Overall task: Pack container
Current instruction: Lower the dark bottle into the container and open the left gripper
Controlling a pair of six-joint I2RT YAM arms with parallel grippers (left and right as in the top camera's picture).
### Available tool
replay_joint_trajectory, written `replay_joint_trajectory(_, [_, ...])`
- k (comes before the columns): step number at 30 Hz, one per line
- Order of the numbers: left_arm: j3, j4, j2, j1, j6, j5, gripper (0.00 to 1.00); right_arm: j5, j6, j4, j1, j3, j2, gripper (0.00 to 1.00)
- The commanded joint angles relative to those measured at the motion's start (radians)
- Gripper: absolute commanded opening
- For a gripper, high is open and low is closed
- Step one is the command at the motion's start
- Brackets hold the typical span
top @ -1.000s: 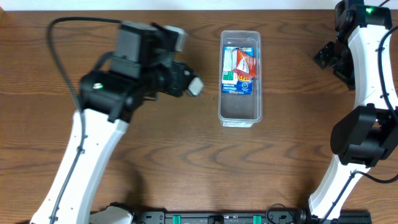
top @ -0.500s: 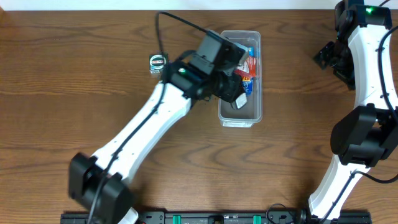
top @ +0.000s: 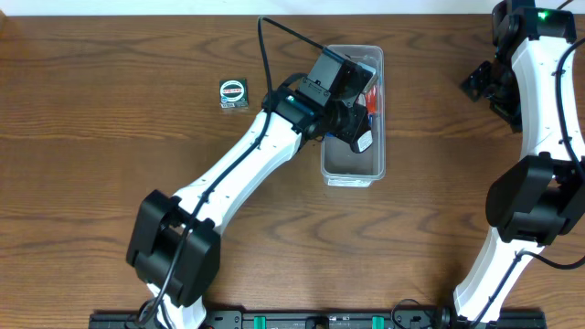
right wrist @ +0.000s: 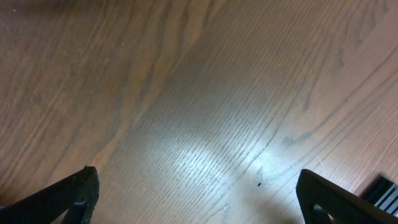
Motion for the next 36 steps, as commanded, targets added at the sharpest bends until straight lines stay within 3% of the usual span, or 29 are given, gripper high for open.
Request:
replay_joint_trajectory(1, [0.019,0.024,0.046,0.002,-0.008,0.017,0.30,0.016,0.018,-0.002,-0.003,-0.001,-0.024,0.99])
replay_joint_trajectory(14, [0.019,0.044,0.148,0.002,-0.008,-0.045,0.30,0.016,0.018,-0.002,-0.003,-0.001,-0.024,0.99])
replay_joint_trajectory(36, [0.019,0.089,0.149,0.002,-0.008,-0.065,0.31,0.016,0.017,-0.002,-0.003,-0.001,-0.024,0.99])
